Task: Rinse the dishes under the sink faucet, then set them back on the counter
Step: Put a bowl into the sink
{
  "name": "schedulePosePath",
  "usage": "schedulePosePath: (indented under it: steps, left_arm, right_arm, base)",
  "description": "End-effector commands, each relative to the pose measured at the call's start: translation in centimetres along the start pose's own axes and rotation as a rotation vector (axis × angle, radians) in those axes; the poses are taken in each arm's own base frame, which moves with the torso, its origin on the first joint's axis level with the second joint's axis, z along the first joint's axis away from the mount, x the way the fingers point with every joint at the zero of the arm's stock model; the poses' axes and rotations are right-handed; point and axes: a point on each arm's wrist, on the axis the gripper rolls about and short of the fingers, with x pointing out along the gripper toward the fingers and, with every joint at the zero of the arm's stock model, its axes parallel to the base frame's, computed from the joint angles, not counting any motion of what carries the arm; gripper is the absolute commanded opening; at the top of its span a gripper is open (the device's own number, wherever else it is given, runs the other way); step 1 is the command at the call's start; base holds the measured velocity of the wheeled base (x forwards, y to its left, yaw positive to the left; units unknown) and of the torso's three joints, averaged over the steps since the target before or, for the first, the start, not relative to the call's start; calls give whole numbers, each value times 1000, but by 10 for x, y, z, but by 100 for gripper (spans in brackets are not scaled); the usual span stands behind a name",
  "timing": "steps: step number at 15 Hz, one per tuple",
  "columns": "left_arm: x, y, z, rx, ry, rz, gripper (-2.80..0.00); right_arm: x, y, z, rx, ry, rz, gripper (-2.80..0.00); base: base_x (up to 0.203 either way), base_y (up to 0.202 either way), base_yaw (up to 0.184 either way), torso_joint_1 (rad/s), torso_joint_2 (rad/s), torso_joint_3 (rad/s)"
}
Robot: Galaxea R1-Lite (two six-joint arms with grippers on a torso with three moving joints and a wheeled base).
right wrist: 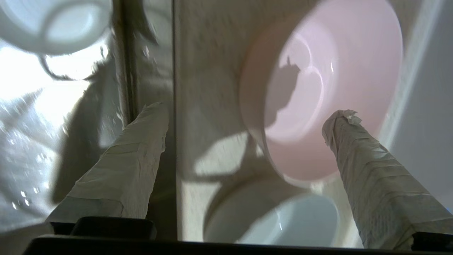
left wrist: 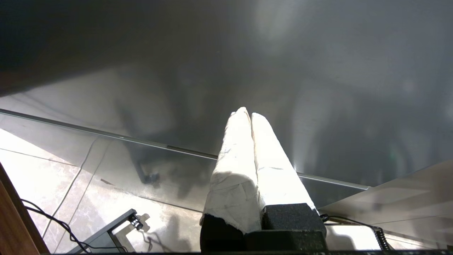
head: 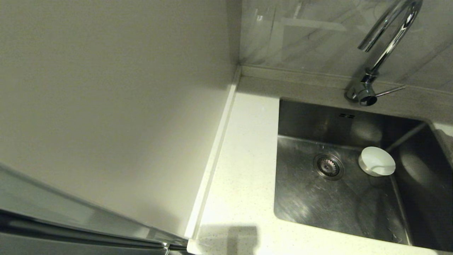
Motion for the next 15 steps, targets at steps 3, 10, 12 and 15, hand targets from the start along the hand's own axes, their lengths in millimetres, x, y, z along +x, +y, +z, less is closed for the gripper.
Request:
schedulePosePath:
  steps: [3,10,12,15]
  left_arm:
    - [0,0,0,0,-4,1,-280]
    - [0,0,0,0,-3,0,-280]
    - [0,0,0,0,-4,-1,-280]
    - [0,0,0,0,-3,1,-280]
  right_arm:
    - [13,2,0,-3,-21,1,-280]
    - [21,-5,6,11,-118,-15,-280]
    - [22,-4,5,11,-115,-14,-280]
    - [24,-3,3,10,-107,-10,-280]
  base:
    - [0,0,0,0,0,0]
    - [0,0,0,0,0,0]
    - [0,0,0,0,0,0]
    - [0,0,0,0,0,0]
